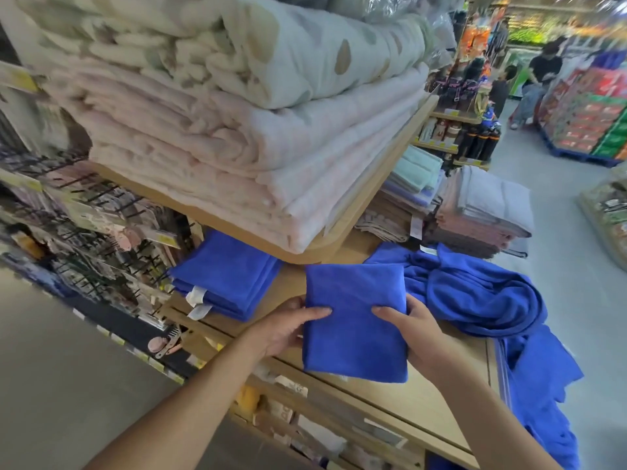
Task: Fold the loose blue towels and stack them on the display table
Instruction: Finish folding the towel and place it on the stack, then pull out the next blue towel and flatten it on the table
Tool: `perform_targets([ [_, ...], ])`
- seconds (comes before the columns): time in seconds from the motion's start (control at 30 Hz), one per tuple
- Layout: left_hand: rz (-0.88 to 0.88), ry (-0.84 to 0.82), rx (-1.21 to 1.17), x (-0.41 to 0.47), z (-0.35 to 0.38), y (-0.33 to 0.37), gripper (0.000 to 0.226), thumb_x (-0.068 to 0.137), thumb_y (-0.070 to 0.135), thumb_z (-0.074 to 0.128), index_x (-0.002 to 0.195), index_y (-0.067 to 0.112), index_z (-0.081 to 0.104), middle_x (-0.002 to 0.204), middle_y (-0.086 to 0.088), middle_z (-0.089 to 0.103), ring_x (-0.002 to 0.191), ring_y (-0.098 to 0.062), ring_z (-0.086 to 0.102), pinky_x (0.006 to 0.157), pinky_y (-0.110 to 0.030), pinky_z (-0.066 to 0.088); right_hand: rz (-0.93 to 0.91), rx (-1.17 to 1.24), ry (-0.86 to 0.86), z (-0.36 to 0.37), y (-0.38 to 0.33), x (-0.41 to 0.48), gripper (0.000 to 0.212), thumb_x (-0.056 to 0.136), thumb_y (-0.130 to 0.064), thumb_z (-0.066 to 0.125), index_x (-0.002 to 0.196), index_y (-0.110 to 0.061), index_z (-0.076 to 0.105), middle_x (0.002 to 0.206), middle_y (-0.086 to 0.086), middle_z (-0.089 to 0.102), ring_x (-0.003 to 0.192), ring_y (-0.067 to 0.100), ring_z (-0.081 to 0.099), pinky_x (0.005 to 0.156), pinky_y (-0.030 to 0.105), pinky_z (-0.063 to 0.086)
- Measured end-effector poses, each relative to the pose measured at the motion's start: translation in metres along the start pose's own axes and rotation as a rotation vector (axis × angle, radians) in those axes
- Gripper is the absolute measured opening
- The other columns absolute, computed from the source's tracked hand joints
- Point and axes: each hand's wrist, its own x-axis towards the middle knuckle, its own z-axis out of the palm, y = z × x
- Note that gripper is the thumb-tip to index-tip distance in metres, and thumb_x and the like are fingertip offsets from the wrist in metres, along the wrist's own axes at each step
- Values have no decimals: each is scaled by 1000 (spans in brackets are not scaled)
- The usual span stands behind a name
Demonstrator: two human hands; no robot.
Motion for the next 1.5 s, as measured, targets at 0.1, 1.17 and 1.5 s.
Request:
perform_targets([
  [0.1,36,50,34,-18,-25,19,56,81,34,82,132,30,60,126,6,71,113,-15,69,75,-32,58,42,112,14,25,-3,12,24,81,-21,83,104,-22,75,113,7,77,101,28,76,71,35,62],
  [1.17,333,467,987,-46,-265,81,60,102,26,57,155,21,30,140,-5,55,83,-4,60,66,-22,52,68,-73,246,269,8,137,28,94,-16,73,121,-19,67,114,4,74,100,20,74,79,45,64],
  [1.5,731,439,1483,-39,-168,52,48,101,37,49,148,26,47,164,1,29,155,-22,16,120,-43,25,-202,-403,336,205,16,109,30,98,-17,65,87,-44,74,84,-22,71,90,7,68,75,30,55],
])
